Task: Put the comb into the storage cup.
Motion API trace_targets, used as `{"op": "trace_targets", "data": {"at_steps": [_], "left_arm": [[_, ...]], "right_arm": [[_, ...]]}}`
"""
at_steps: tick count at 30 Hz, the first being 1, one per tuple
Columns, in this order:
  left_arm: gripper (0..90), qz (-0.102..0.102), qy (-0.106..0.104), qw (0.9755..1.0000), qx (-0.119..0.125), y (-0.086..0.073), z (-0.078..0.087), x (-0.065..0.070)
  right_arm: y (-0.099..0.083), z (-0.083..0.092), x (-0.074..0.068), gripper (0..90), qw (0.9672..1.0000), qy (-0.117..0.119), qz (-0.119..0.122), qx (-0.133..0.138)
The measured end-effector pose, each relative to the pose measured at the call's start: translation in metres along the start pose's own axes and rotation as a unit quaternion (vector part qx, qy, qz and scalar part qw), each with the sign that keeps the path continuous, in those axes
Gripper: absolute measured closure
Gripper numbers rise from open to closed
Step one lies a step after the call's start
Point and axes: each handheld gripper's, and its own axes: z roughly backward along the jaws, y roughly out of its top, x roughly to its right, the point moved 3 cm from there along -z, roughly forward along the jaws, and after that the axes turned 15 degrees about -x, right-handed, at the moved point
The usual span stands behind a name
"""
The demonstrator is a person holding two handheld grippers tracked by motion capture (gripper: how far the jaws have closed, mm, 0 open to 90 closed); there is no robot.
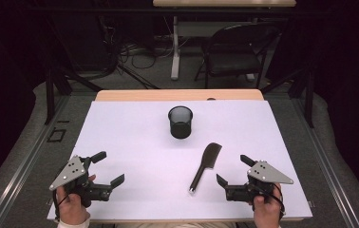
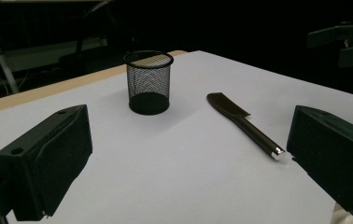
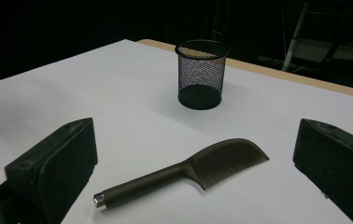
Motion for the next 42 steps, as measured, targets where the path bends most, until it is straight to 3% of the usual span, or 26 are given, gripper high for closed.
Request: {"op": "trace_targets", "data": {"at_steps": [2, 4, 10, 14, 19, 25, 29, 35, 42], "left_arm": [[0.2, -0.003, -0.002, 1.0000, -0.002, 0.001, 0.000, 0.001], [0.2, -0.004, -0.005, 1.0000, -0.002, 0.001, -0.003, 0.002], [0.2, -0.015, -0.012, 0.9997, -0.012, -0.001, -0.008, 0.004], [0.3, -0.012, -0.012, 0.9998, -0.007, -0.003, -0.010, 0.006], [0.3, -0.019, -0.013, 0.9997, -0.010, -0.004, -0.011, 0.010], [0.3, -0.026, -0.016, 0.9994, -0.014, -0.004, -0.015, 0.013], [0.2, -0.024, -0.019, 0.9994, -0.017, -0.005, -0.017, 0.012], [0.3, -0.020, -0.019, 0.9995, -0.016, -0.006, -0.016, 0.011], [0.3, -0.016, -0.018, 0.9996, -0.014, -0.006, -0.015, 0.011]], "right_arm": [[-0.001, -0.001, 0.000, 0.0, 1.0000, 0.005, -0.005, -0.002], [-0.005, -0.005, -0.001, 0.0, 0.9996, 0.021, -0.002, -0.021], [-0.003, -0.011, -0.004, 0.0, 0.9994, 0.015, -0.013, -0.028], [-0.003, -0.014, -0.007, 0.9, 0.9992, 0.009, -0.002, -0.039], [-0.007, -0.015, -0.006, 9.6, 0.9989, -0.017, -0.010, -0.042], [-0.008, -0.013, 0.000, 17.4, 0.9987, -0.021, -0.025, -0.038], [-0.007, -0.017, 0.000, 30.5, 0.9983, -0.026, -0.028, -0.043], [-0.003, -0.025, -0.005, 43.5, 0.9979, -0.012, -0.027, -0.058], [0.006, -0.034, -0.017, 46.5, 0.9977, -0.014, -0.019, -0.064]]}}
